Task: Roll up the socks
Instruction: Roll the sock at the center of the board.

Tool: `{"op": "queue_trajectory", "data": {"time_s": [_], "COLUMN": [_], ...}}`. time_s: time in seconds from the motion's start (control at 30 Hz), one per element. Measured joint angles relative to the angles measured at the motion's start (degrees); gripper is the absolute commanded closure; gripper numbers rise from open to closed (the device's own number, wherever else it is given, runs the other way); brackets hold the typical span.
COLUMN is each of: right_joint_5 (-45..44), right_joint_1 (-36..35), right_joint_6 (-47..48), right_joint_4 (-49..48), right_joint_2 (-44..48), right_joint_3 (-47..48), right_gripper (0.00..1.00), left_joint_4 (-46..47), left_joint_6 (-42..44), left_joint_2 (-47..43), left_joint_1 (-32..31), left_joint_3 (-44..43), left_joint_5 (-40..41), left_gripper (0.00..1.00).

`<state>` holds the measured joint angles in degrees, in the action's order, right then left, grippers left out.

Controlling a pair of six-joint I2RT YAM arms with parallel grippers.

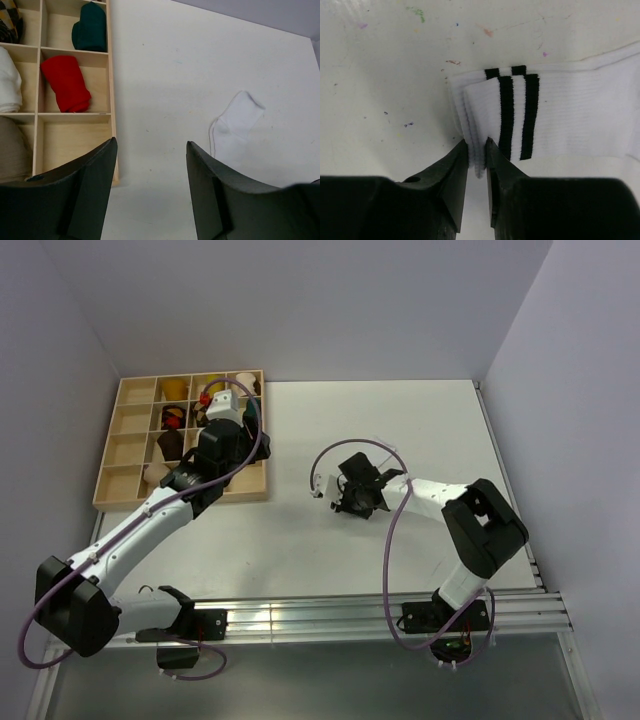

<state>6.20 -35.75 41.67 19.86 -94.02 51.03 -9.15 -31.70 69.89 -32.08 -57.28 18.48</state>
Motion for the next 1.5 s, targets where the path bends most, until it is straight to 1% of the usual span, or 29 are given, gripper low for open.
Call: {"op": "queue_trajectory", "data": {"time_s": [0.13,0.2,0.27,0.37,0.43,0.5,0.57,0.67,0.77,0.9,1.0,1.03,1.1,1.13,1.2,1.3,1.5], "right_joint_5": [-0.5,0.1,3.1,10.1,14.7,21.4,26.1,30.3,34.0,39.5,42.6,43.5,44.7,45.5,46.6,47.5,48.2], "right_joint_1": [0.0,0.1,0.8,2.9,5.0,8.3,11.2,14.1,15.8,17.6,19.4,20.1,21.3,22.0,22.8,23.8,24.5], "right_joint_6": [0.0,0.0,0.0,0.2,0.5,1.9,2.8,3.2,3.6,4.4,5.6,5.8,6.0,6.0,5.7,5.2,3.5], "right_joint_4": [-0.5,-0.3,1.9,8.7,13.5,19.6,24.6,29.8,36.4,44.4,49.9,51.2,52.7,53.5,54.7,56.1,57.8], "right_joint_2": [-0.2,-0.2,-0.2,-0.7,-2.1,-5.5,-9.0,-14.2,-20.7,-28.0,-32.3,-33.6,-35.6,-36.6,-38.0,-39.2,-40.9], "right_joint_3": [0.0,0.1,1.2,4.7,8.5,14.3,18.8,22.5,25.7,30.3,34.3,35.6,37.2,37.8,38.2,38.3,39.5], "right_gripper": [0.8,0.81,0.8,0.79,0.79,0.79,0.79,0.79,0.79,0.78,0.78,0.78,0.78,0.78,0.78,0.78,0.77], "left_joint_4": [0.4,1.6,3.4,7.2,10.1,12.7,14.7,18.9,21.9,25.7,27.7,28.2,29.5,30.1,31.7,33.7,36.3], "left_joint_6": [1.0,1.2,1.6,2.3,3.0,4.0,5.3,7.5,10.1,14.6,17.8,18.6,19.9,20.3,21.1,21.8,23.3], "left_joint_2": [0.7,0.7,0.5,-0.5,-1.7,-2.7,-3.3,-3.4,-2.9,1.5,7.1,8.7,12.3,13.7,16.5,20.0,27.2], "left_joint_1": [0.0,0.0,0.0,0.0,0.0,-0.4,-1.4,-4.0,-6.4,-10.7,-14.1,-14.9,-16.2,-16.4,-16.7,-16.7,-16.7], "left_joint_3": [0.1,0.6,1.9,5.9,9.3,11.9,13.5,15.3,16.7,16.8,16.7,16.7,16.7,16.7,16.7,16.0,11.0], "left_joint_5": [-0.1,-0.2,-0.3,-1.6,-3.7,-5.6,-7.1,-9.6,-11.9,-14.4,-17.5,-18.5,-21.1,-22.1,-24.4,-27.5,-31.9], "left_gripper": [0.42,0.43,0.45,0.48,0.52,0.53,0.55,0.57,0.57,0.58,0.56,0.53,0.52,0.5,0.48,0.48,0.49]}}
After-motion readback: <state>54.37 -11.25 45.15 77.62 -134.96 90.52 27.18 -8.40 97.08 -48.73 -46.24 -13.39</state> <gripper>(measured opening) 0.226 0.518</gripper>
